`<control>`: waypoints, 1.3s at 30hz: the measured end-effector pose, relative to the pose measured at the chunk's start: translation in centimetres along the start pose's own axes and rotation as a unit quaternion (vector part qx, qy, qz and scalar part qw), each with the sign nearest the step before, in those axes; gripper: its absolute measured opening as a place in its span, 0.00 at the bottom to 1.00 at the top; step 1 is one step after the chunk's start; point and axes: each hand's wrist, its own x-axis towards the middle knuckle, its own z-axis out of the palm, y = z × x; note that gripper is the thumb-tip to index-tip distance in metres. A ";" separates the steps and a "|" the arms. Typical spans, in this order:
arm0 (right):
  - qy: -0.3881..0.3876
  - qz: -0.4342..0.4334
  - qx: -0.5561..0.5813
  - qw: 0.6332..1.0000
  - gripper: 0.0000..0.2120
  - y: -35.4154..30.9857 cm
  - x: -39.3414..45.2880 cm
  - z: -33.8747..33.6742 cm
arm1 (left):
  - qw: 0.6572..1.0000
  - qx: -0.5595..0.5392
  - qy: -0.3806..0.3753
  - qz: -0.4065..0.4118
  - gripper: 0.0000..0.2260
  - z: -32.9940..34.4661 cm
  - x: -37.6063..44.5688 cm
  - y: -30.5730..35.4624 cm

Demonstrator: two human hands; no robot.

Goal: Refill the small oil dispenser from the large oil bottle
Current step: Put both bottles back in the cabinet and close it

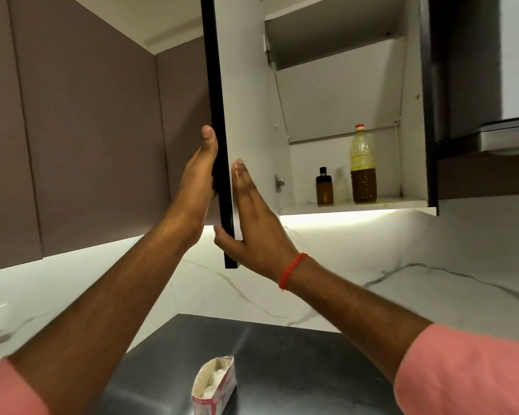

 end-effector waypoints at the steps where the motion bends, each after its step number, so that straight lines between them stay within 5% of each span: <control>1: 0.000 -0.002 -0.006 1.000 0.45 0.4 -0.4 -0.9 | 1.000 0.001 -0.006 0.006 0.34 0.9 -0.2 0.1; 9: -0.003 -0.033 -0.106 0.994 0.40 3.1 -2.9 -8.5 | 0.995 0.031 -0.035 0.089 0.36 7.9 -1.9 -0.4; 25: -0.014 -0.006 -0.314 0.949 0.38 10.6 -6.2 -19.7 | 0.976 0.141 -0.068 0.153 0.24 15.0 0.8 -8.1; 39: -0.069 0.014 -0.537 0.840 0.31 21.5 -7.1 -26.2 | 0.944 0.262 -0.083 0.184 0.30 18.2 9.0 -17.4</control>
